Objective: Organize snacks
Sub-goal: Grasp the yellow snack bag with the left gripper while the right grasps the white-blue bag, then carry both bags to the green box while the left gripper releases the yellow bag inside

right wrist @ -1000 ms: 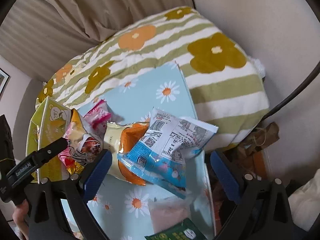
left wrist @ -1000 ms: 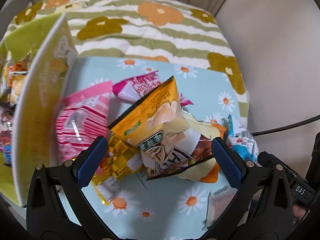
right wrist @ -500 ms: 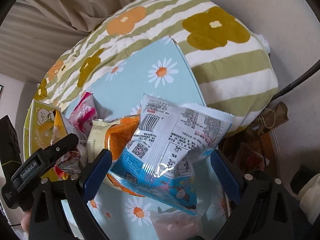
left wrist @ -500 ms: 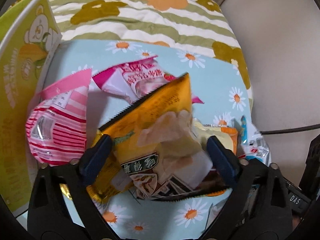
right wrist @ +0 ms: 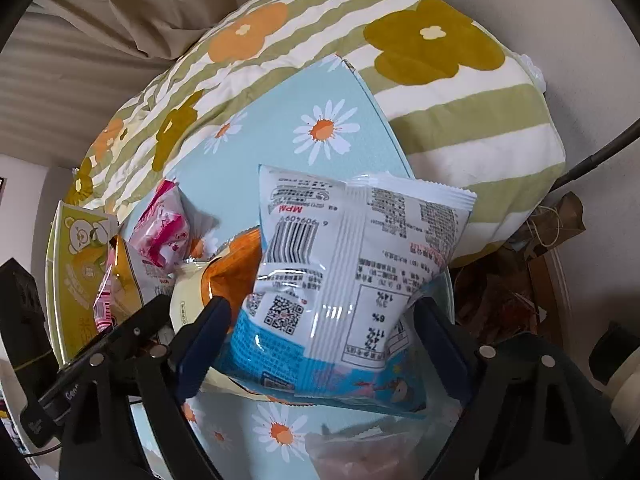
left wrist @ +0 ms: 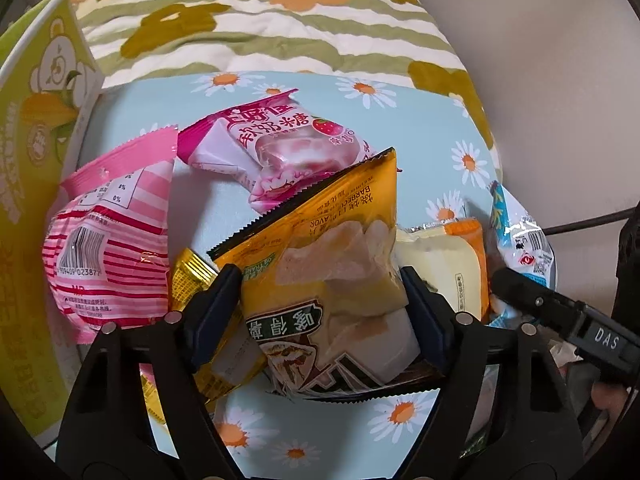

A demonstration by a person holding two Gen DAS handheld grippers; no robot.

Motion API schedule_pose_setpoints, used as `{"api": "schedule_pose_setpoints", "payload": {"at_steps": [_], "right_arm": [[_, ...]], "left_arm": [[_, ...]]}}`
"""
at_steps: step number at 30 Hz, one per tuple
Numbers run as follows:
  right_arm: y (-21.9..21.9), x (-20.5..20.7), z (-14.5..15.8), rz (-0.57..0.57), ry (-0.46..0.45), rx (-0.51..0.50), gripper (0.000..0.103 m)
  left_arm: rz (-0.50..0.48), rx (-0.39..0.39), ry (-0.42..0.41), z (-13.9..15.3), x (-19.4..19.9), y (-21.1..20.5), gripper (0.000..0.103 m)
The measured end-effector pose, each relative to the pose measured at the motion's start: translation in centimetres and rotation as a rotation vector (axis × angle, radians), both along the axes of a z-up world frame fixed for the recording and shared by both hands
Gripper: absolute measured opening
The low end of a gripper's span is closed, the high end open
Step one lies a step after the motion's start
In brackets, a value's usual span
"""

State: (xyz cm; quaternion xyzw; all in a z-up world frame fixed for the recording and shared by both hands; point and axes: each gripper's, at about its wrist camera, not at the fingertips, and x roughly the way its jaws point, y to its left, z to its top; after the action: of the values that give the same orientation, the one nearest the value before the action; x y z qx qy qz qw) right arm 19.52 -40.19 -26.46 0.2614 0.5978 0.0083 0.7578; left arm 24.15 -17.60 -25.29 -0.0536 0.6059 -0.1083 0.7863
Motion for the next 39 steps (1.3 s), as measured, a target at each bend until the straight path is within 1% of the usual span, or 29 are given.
{"api": "schedule_pose_setpoints", "payload": {"at_steps": [6,8,10,14,15,20,25,29,33,39], "right_arm": [[-0.3,0.0,0.2,-0.008,-0.006,0.007,0.085],[-0.3,-0.1,0.2,-0.009,-0.007,0.014,0.077],[-0.2,-0.1,0.2,-0.009,-0.013,0.019,0.075],[0.0,-0.1,0.6,0.000,-0.039,0.012,0.064],[0.1,-0.1,0.7,0.002,-0.044,0.010,0.063],[0.1,-0.6,1.8,0.001,-0.085,-0.003,0.062],[0.3,-1.3,4.0,0.015,-0.141,-0.032,0.061],[0.6,-2.2,6.4,0.034,-0.193,-0.056,0.061],[1.6,-2.3,8.9,0.083,-0.250,-0.080,0.061],[4.7,-2.2,12.4,0.182,-0.335,-0.069,0.061]], "left_arm": [[-0.011,-0.012,-0.022,0.9,-0.4,0.2,0.067],[-0.016,-0.010,-0.031,1.2,-0.7,0.2,0.066],[-0.015,-0.015,-0.037,1.5,-0.8,0.3,0.066],[-0.020,-0.022,-0.065,2.5,-1.3,0.6,0.065],[-0.021,-0.023,-0.070,2.7,-1.4,0.6,0.065],[-0.029,-0.035,-0.111,4.3,-1.9,0.6,0.065],[-0.034,-0.058,-0.154,6.3,-2.7,0.5,0.065],[-0.035,-0.075,-0.212,8.9,-3.6,0.5,0.065],[-0.029,-0.074,-0.278,11.8,-4.7,1.2,0.065],[0.025,-0.063,-0.360,16.2,-6.2,4.0,0.065]]}}
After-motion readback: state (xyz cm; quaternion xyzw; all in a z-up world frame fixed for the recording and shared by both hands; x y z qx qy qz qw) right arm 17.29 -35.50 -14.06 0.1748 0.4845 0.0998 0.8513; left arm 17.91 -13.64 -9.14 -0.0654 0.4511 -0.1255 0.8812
